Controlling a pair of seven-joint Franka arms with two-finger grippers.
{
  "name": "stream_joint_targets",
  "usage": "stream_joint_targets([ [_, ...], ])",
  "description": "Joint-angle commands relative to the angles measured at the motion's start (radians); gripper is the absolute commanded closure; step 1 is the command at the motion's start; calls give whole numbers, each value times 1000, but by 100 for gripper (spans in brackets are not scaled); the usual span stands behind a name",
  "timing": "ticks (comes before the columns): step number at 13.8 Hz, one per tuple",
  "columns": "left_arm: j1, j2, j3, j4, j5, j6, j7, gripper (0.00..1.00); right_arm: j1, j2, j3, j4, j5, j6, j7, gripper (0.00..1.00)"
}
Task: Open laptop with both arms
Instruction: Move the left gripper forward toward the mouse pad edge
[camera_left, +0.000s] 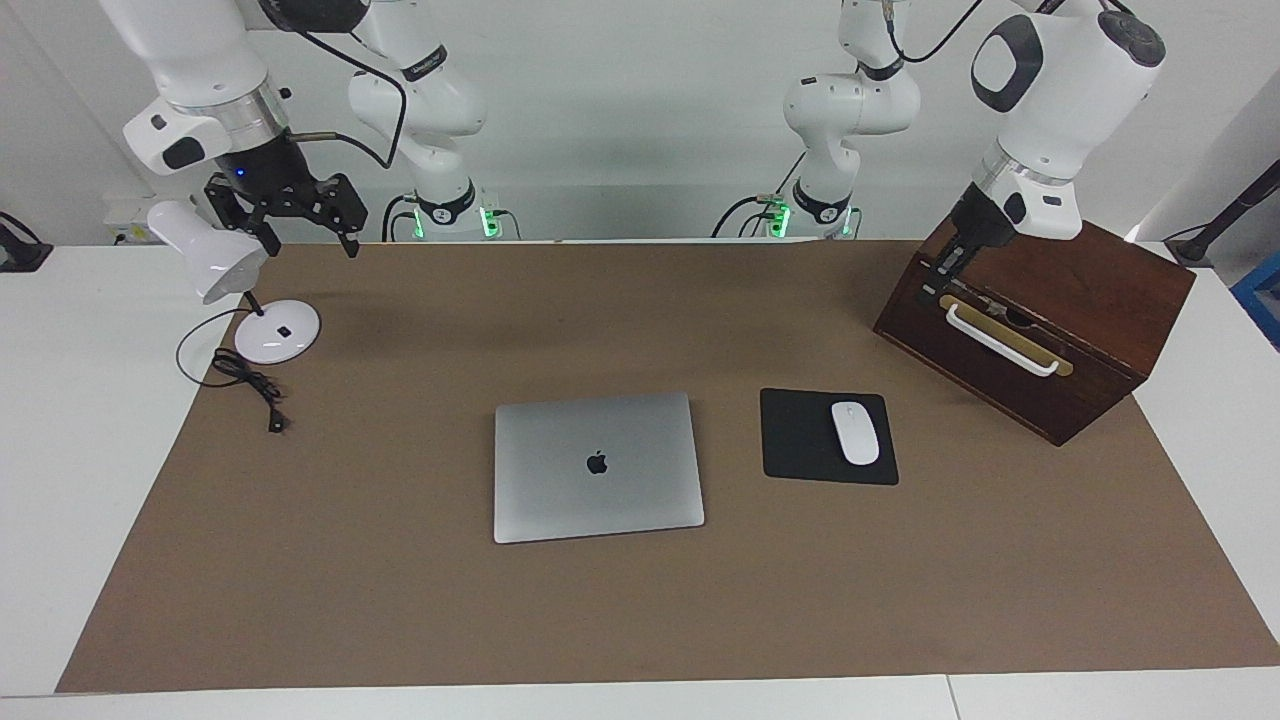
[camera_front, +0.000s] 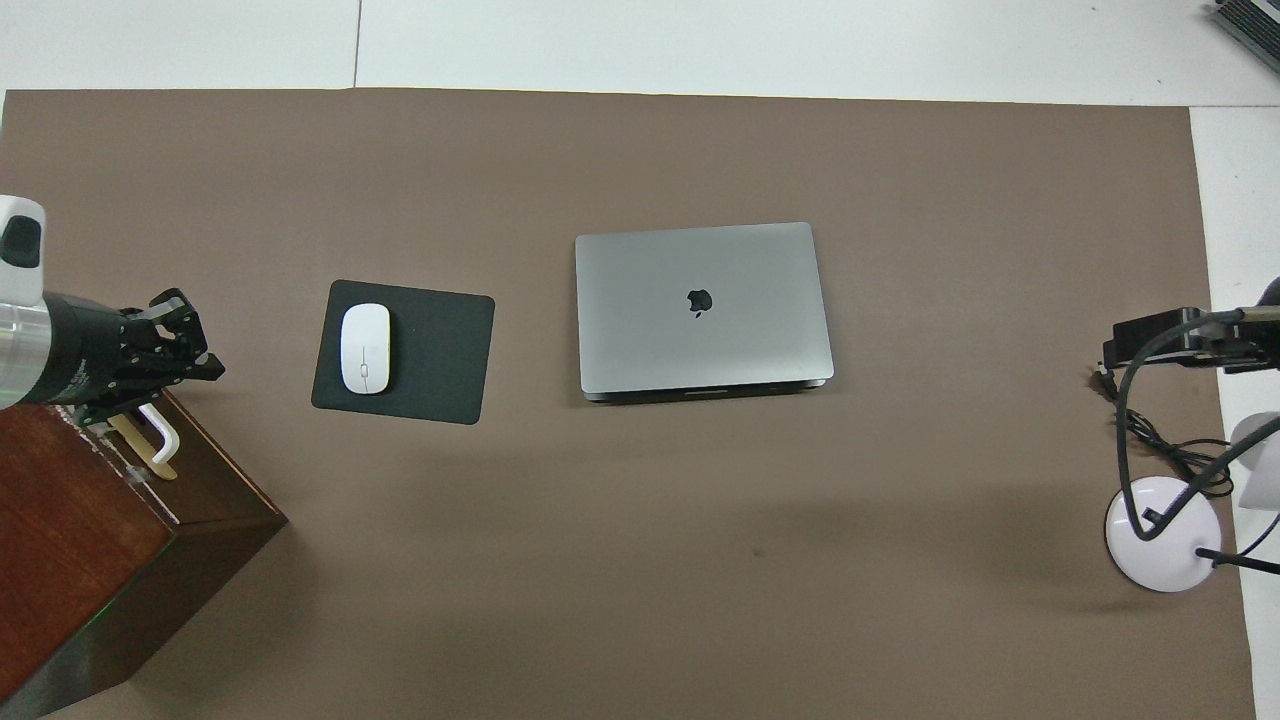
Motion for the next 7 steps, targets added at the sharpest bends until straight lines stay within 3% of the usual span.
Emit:
stream_joint_targets([
  [1, -5, -36, 8, -51, -107, 75, -202, 100, -10, -26, 6, -31, 14, 27, -35, 0],
  [4, -6, -39, 8, -70, -162, 170, -491, 100, -8, -28, 7, -36, 14, 45, -38, 0],
  [7, 3, -80, 10, -143, -244, 176, -516, 100, 16, -28, 9, -37, 14, 48, -41, 0],
])
